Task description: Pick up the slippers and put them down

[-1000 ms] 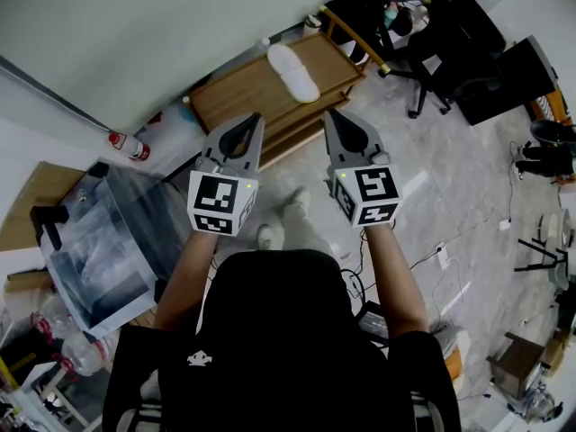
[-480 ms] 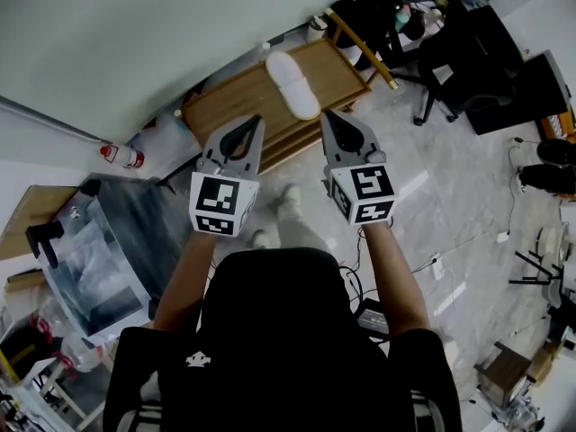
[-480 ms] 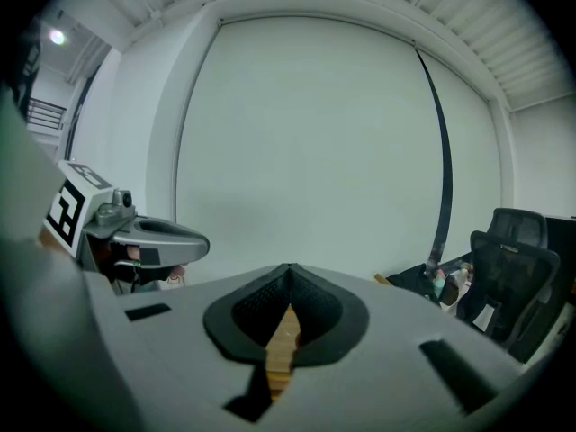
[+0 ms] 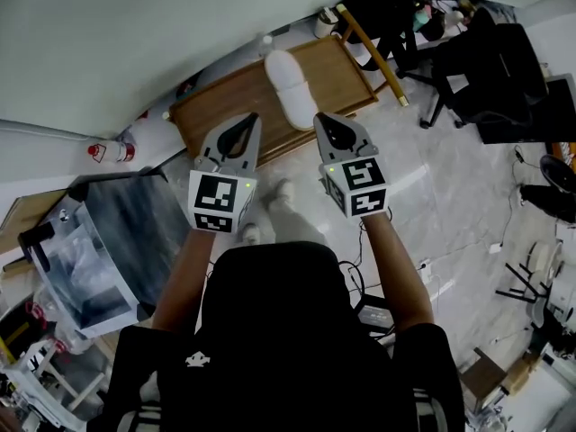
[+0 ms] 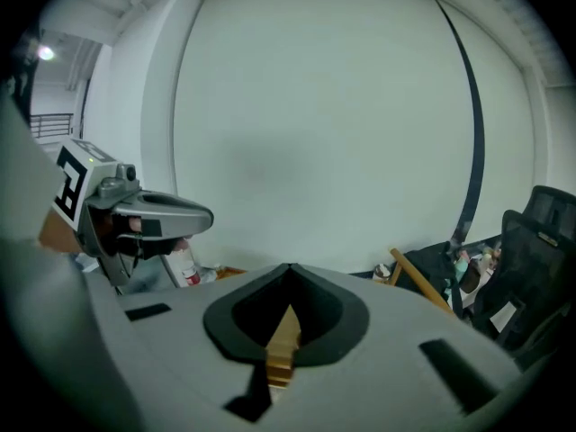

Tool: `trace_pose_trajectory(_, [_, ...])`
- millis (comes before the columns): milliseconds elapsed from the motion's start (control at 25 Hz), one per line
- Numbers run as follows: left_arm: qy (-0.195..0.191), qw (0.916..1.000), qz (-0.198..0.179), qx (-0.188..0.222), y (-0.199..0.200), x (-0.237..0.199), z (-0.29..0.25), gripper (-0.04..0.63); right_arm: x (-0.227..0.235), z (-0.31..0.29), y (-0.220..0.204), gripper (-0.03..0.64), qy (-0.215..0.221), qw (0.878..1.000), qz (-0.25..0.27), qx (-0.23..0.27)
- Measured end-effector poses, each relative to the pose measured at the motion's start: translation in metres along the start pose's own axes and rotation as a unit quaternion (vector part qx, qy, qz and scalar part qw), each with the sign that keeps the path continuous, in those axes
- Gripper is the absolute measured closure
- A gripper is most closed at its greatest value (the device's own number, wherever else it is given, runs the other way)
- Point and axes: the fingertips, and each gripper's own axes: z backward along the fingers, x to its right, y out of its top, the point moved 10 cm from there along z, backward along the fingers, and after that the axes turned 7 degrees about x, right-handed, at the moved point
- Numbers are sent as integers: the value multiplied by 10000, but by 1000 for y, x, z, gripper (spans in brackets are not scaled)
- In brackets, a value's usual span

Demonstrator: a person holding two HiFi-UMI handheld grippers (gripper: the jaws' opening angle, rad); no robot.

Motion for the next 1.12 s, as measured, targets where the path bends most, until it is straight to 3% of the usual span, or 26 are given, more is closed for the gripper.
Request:
trace_pose_trajectory(280, [183, 9988, 216, -389, -34, -6, -37, 591, 31, -49, -36, 629, 405, 9966, 63, -713])
trace_pose_trajectory(680, [465, 9930, 506, -957, -89, -9, -70, 591, 60, -113, -99, 626, 971, 9816, 46, -1646])
trace_pose_trajectory(1120, [580, 9873, 668, -1316, -134, -10, -81, 591, 75, -171, -157, 440, 811, 9706, -121, -2264])
